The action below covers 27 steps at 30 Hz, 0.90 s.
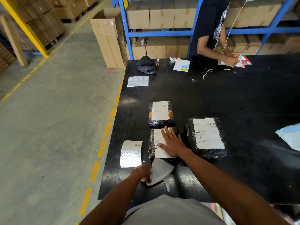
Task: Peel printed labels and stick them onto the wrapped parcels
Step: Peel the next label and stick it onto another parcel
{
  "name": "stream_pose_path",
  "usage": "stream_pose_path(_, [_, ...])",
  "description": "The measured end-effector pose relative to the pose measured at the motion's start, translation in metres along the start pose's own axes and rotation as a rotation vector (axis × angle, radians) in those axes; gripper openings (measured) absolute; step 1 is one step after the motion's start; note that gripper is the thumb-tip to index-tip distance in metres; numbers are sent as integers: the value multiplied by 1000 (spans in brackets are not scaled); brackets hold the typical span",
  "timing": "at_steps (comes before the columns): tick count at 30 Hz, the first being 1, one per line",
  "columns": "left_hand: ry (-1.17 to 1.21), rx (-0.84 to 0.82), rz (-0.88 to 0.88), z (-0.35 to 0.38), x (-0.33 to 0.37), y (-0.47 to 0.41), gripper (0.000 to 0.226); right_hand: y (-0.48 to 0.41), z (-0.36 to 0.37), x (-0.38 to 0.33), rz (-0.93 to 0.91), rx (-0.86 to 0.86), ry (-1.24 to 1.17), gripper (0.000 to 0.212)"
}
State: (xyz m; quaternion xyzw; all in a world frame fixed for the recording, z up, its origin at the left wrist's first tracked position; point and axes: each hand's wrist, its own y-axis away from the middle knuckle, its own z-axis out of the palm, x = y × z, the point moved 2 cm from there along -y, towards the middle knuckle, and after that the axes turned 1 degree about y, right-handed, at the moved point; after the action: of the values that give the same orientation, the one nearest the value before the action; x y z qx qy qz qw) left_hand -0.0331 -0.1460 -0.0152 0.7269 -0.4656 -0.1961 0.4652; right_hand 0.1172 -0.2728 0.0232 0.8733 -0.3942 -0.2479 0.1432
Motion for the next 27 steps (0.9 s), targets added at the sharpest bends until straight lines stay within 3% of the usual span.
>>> stream_pose_path(4, [-40,-80,10,-3,-5,-3,45,-1,0,2,-5,-8,-23,83])
stream_pose_path(8, [-33,30,90,-19,-4,2,45,-1,2,1,-12,16,-57,85])
stream_pose_path(13, [189,97,113,-29,-8,-5,48,2,4,1,38,82,-117,92])
stream_pose_path(19, [407,381,114,-51,-11,0,26,7,8,-1,130,127,-206,91])
stream_pose_path(22, [614,504,185,-61,-9,-3,31,9,11,-3,251,125,-393,91])
stream_pose_path(27, [796,368,284,-54,-9,-46,76,14,6,4,356,129,-585,74])
